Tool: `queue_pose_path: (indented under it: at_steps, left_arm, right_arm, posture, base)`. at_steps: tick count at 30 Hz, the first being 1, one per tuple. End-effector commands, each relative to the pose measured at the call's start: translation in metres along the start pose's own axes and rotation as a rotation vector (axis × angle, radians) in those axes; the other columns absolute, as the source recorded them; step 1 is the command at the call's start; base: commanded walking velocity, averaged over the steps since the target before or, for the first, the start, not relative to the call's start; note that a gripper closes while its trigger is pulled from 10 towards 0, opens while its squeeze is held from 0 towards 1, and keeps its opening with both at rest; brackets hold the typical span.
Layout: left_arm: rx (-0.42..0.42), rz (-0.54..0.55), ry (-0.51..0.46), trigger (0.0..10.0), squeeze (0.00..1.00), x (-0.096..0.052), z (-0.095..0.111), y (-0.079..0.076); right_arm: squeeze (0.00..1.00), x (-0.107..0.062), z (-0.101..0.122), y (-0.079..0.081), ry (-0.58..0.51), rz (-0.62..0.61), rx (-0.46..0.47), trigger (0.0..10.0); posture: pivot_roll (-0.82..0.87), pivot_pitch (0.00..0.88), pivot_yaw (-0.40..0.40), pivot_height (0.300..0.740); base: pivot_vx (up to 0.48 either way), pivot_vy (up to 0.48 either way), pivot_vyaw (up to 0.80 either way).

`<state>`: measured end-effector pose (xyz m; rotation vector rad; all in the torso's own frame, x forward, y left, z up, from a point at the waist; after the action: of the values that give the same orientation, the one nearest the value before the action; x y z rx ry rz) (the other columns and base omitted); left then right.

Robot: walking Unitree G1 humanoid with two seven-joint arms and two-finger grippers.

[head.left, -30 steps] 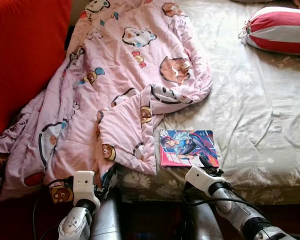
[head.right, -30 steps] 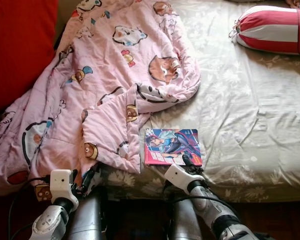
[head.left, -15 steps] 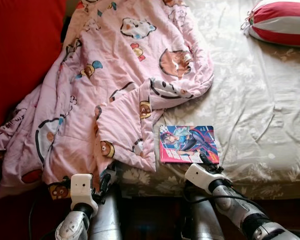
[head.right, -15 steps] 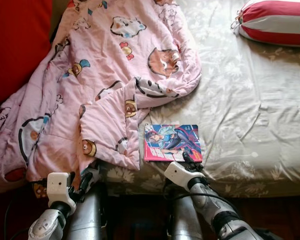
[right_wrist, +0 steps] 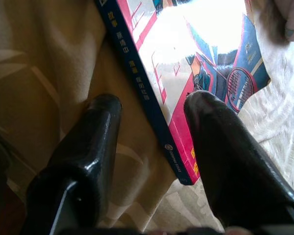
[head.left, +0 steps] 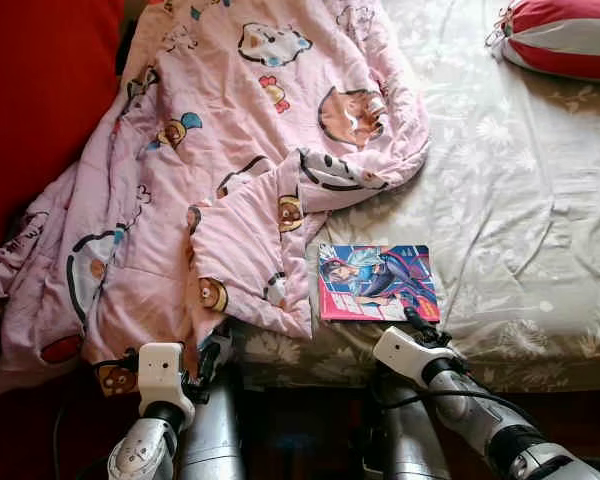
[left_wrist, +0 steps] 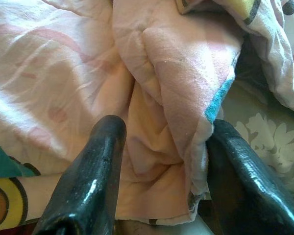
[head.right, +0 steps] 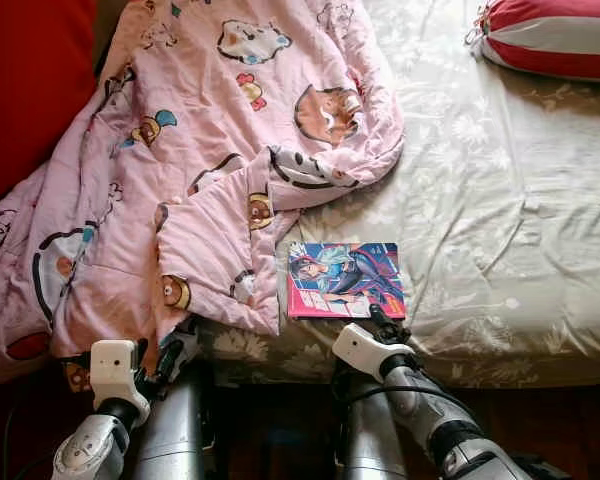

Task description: Clean up the room

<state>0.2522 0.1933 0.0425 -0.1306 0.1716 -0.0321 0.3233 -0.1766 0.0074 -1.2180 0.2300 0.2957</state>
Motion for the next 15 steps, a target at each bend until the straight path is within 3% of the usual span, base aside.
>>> queue_pose_path:
  at_steps: [1, 15]
  left_arm:
    - [-0.006, 0.014, 0.033, 10.0, 0.00, -0.0062, -0.0063, 0.0044]
    - [-0.001, 0.016, 0.034, 10.0, 0.00, -0.0107, -0.0037, 0.0046]
  right_arm:
    - [0.00, -0.0027, -0.0063, 0.0043, 0.018, 0.022, -0.030, 10.0]
    - [0.00, -0.0013, -0.0093, -0.0048, 0.016, -0.013, -0.050, 10.0]
  posture:
    - [0.15, 0.334, -0.017, 0.582]
    - [0.16, 0.351, -0.015, 0.582]
  base:
    - [0.000, 0.000, 0.00]
    - [0.000, 0.000, 0.00]
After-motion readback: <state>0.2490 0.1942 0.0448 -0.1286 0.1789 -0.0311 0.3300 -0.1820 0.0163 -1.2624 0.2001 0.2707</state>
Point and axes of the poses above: a point about 5 cm out from each wrist's last joint towards the gripper, its own x axis pointing out of the wrist towards the gripper, its own z axis along the axis of the wrist's last joint, y = z × x, the point moved 2 cm from there along x, pointing out of the wrist towards the gripper, and after that the axes turned 6 degrees about -x, right-handed, at the moved point
